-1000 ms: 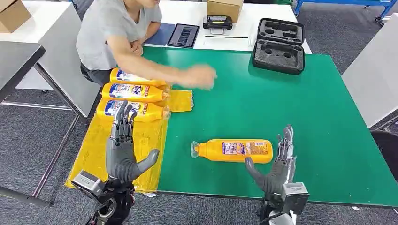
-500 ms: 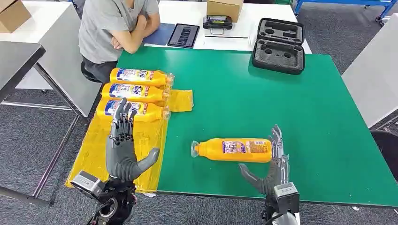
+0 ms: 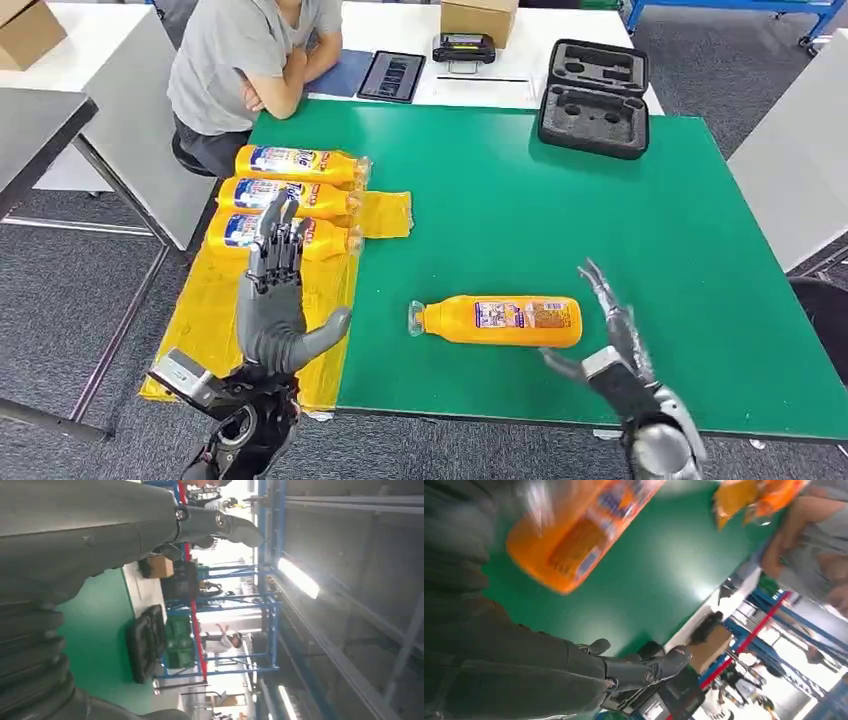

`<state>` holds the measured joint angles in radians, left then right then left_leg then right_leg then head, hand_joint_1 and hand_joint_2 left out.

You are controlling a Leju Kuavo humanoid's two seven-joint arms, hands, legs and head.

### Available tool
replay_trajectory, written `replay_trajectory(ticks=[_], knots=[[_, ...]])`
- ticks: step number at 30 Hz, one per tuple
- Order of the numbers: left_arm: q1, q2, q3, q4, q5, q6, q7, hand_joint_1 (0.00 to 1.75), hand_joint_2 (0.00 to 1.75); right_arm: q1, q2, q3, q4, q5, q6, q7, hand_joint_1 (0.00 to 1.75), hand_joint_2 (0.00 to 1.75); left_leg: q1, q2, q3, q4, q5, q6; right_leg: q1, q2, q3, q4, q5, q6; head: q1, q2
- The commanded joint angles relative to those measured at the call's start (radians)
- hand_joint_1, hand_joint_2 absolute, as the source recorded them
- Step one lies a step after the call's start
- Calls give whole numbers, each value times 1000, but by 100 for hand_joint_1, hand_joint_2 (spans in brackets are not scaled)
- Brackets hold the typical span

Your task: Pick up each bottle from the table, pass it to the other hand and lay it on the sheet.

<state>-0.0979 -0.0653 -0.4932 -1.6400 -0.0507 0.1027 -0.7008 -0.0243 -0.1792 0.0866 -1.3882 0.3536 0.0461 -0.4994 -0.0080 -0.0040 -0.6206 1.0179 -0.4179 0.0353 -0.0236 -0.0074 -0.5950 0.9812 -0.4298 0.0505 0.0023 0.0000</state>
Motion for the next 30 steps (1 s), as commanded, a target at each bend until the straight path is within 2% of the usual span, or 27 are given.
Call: replay_trajectory(ticks=[1, 5, 14, 15, 19, 20, 30], knots=[[-57, -32, 13, 70, 8, -42, 3, 0, 175, -120, -107, 8, 169, 104, 48, 62, 0, 175, 2, -1, 4, -1, -1, -3, 2, -1, 5, -2, -1, -3, -1, 0], [-69, -36, 4, 73, 0, -43, 3, 0, 175, -200, -106, 29, 247, 127, 52, 49, 0, 175, 1, 3, 3, 0, -1, -1, 1, 3, 2, 0, 0, -2, 0, 0], [-71, -31, -7, 75, -7, -31, 3, 0, 175, -221, -100, 62, 268, 149, 53, 34, 0, 175, 1, 1, 2, -1, 0, -1, 1, 1, 2, 0, 0, -1, 0, 0], [-71, -29, -13, 74, -9, -24, 3, 0, 175, -230, -98, 71, 279, 152, 55, 32, 0, 175, 3, 2, 6, 0, -3, -3, 3, 2, 7, -1, -1, -4, 0, 0], [-68, -25, -26, 73, -6, -16, 3, 0, 175, -275, -98, 109, 343, 167, 63, 22, 0, 175, 3, 4, 6, -1, -2, -3, 3, 4, 6, -2, -1, -3, 0, 0], [-68, -25, -27, 75, -7, -15, 3, 0, 175, -278, -97, 110, 347, 167, 63, 22, 0, 175, 2, 3, 3, -1, -1, -2, 2, 3, 2, -1, 0, -2, 0, 0], [-80, -34, -44, 93, -8, -26, 3, 0, 175, -260, -102, 141, 346, 163, 70, 9, 0, 175, 2, 0, 3, -1, -1, -1, 2, 1, 3, -1, 0, -2, 0, 0]])
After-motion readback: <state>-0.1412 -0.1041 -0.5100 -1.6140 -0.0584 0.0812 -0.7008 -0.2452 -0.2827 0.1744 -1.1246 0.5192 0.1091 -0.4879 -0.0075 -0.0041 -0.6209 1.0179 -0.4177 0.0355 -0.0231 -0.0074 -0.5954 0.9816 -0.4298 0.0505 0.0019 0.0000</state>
